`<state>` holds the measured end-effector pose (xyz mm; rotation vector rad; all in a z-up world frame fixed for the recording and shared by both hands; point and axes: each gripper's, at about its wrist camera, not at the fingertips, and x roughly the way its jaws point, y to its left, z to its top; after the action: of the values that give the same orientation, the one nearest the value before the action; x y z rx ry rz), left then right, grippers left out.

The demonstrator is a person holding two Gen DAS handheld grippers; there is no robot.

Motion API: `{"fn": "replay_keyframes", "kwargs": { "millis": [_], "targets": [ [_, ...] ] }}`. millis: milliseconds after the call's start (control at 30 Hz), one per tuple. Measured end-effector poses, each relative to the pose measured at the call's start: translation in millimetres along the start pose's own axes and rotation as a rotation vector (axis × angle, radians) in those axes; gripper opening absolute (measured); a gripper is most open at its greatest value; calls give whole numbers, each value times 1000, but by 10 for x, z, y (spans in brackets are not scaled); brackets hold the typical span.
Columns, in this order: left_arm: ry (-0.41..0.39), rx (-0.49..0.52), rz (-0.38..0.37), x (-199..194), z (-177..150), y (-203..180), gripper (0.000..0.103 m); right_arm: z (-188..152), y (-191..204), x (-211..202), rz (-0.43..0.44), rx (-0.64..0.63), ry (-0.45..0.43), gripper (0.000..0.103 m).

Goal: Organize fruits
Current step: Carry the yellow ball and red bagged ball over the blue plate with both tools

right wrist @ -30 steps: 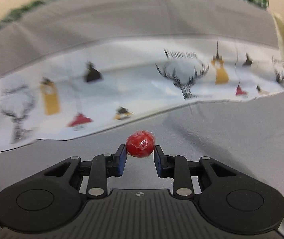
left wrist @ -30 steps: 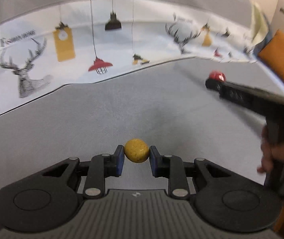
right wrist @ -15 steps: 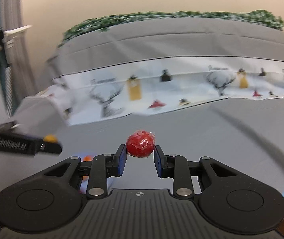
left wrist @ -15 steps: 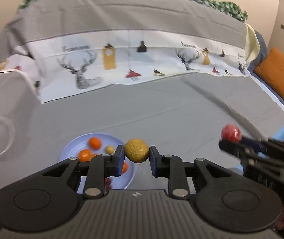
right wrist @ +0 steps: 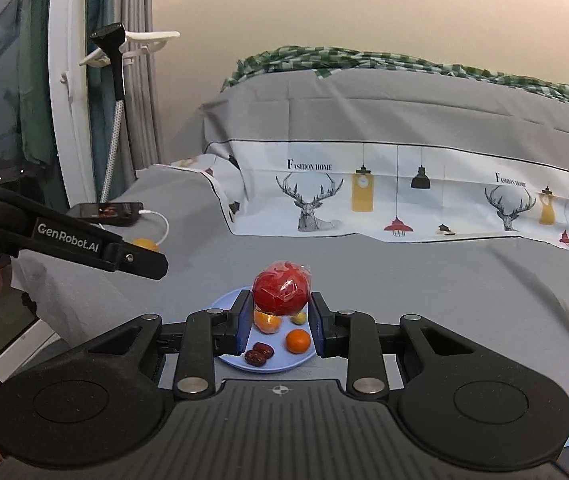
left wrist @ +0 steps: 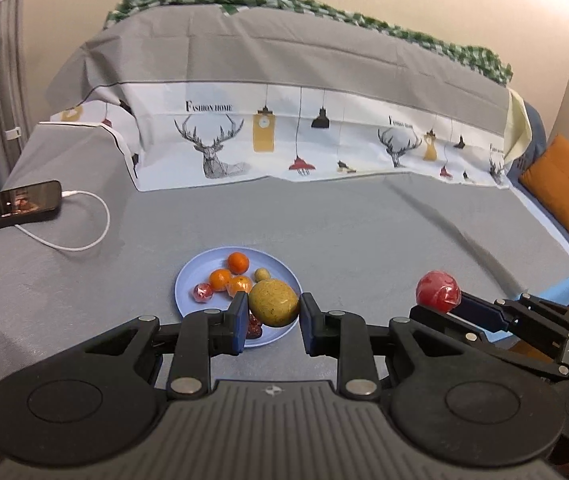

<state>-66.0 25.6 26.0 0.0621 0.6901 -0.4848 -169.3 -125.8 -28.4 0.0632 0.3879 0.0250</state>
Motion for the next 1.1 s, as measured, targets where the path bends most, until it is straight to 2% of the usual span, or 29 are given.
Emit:
{"fn": "replay_keyframes", "kwargs": {
  "millis": [500,1100],
  "targets": [
    [-41,-16,10,-220,-24,14,29,6,80,-82,17,-24,-22,31],
    [-3,-46,9,45,103,109,29,1,10,188,36,-11,42,31]
  ]
}}
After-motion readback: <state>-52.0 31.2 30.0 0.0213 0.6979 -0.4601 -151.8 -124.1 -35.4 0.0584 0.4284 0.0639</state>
